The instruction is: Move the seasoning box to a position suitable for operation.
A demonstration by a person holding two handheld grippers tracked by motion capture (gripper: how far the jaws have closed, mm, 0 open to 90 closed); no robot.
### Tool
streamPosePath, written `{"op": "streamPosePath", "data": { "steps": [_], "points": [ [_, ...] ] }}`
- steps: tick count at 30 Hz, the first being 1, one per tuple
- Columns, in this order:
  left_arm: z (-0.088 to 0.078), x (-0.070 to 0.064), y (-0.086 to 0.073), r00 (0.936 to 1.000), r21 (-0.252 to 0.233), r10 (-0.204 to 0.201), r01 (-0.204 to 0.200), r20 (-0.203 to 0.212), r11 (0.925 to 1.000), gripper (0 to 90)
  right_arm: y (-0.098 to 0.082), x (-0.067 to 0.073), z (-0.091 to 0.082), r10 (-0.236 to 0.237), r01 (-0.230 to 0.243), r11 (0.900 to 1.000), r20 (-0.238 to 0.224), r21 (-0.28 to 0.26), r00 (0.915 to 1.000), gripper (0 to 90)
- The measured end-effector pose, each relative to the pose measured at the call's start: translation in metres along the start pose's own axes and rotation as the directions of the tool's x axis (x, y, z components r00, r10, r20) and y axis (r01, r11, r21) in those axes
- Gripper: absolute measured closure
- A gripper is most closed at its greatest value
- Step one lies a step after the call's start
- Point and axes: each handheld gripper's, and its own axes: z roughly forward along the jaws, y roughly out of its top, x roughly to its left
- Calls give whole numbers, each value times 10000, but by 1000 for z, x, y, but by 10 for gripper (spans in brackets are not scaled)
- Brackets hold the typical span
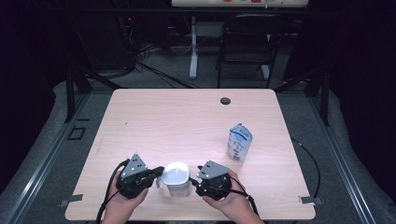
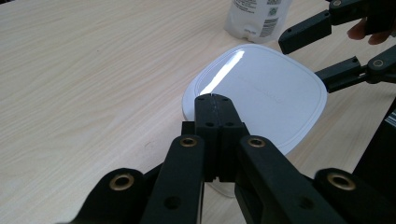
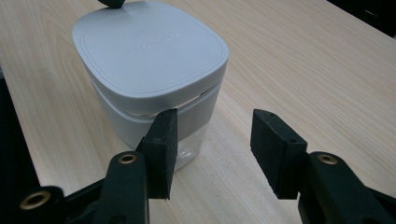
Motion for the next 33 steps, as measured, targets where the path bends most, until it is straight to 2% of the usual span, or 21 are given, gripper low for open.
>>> {"op": "streamPosePath", "data": {
  "steps": [33],
  "points": [
    [-1,2,-2,10000,7,-20,20,-29,10000,900,13,1,-6,-234,234,9995,32,-192,9997,518]
  ]
}}
